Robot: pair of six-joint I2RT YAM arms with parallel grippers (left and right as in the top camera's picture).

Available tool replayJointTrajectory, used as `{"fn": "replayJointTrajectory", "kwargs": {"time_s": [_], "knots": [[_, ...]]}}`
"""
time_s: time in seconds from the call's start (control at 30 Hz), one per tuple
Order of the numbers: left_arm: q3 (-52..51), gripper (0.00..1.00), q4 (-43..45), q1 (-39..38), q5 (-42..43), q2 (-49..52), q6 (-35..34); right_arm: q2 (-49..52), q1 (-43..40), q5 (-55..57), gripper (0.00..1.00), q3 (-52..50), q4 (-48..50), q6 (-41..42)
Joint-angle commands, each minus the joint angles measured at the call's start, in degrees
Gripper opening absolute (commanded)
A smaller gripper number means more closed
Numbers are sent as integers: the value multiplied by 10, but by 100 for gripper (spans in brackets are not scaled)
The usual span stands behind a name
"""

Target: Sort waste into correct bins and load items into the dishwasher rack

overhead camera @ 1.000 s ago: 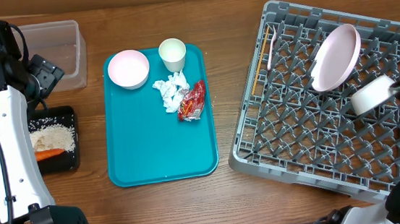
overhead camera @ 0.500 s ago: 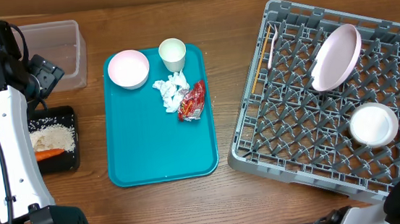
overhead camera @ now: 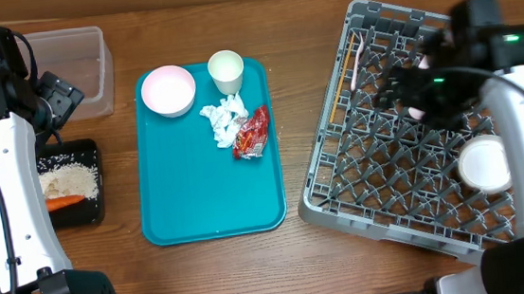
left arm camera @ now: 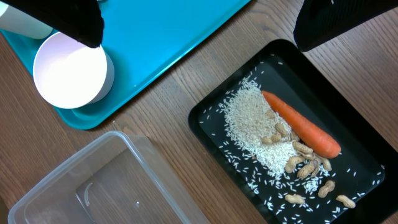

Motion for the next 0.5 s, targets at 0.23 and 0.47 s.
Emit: {"fn": "replayJointTrajectory", "kwargs": {"time_s": [0.23, 0.47], "knots": [[-2, 100, 1, -2, -7, 2, 3, 8, 257, 165, 100, -7, 105, 193], [-2, 100, 1, -2, -7, 2, 3, 67, 311, 168, 100, -8, 135, 290]]}}
